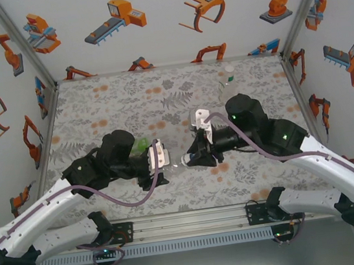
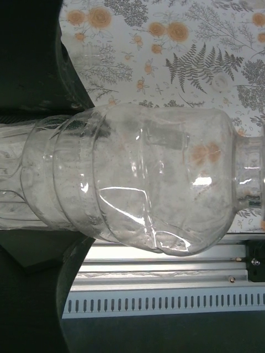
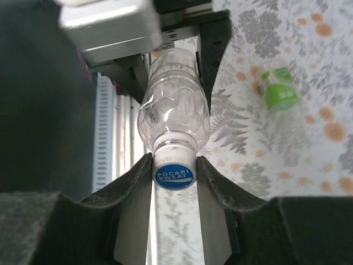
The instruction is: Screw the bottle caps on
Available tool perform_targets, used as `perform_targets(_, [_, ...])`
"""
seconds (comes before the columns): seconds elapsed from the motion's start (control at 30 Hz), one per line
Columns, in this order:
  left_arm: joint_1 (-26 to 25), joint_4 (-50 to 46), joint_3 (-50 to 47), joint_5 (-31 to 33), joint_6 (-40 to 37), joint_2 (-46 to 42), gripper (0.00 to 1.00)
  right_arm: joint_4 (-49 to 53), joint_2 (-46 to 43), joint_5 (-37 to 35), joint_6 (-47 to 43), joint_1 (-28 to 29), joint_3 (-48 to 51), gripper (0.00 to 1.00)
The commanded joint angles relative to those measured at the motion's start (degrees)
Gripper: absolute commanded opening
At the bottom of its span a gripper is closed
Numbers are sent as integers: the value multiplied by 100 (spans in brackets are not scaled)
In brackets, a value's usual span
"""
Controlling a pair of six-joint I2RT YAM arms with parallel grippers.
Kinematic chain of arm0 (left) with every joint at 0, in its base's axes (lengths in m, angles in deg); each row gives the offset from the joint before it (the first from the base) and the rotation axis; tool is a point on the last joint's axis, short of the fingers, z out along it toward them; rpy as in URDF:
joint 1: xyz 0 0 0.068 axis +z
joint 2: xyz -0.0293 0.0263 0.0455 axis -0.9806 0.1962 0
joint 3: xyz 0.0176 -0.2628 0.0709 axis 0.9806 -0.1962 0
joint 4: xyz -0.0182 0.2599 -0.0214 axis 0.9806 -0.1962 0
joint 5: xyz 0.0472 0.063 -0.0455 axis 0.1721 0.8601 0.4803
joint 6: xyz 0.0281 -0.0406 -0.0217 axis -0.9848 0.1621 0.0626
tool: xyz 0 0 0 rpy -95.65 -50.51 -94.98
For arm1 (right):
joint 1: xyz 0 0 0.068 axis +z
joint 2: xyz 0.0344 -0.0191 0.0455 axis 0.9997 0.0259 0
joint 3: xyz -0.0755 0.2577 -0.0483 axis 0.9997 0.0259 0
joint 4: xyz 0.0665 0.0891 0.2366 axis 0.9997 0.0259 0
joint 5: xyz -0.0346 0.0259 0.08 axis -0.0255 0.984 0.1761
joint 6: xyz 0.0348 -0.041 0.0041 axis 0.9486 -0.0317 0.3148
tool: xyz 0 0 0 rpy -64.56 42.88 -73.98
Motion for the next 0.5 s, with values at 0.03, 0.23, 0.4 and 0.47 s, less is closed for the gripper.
perform_targets(0.03, [-35,609,82,-105,116,-92,0,-568,-36,-774,2853,66,299,0])
perform_targets(0.23, [-35,627,55,46,36,-84,0,412,191,-1474,6090,66,87,0])
perform_targets(0.4, [-35,782,11,113,36,-78,0,273,-56,-1743,8765,64,744,4])
perform_targets(0.47, [-36,802,19,125,25,-56,0,-47,-168,-1836,9166,67,991,9])
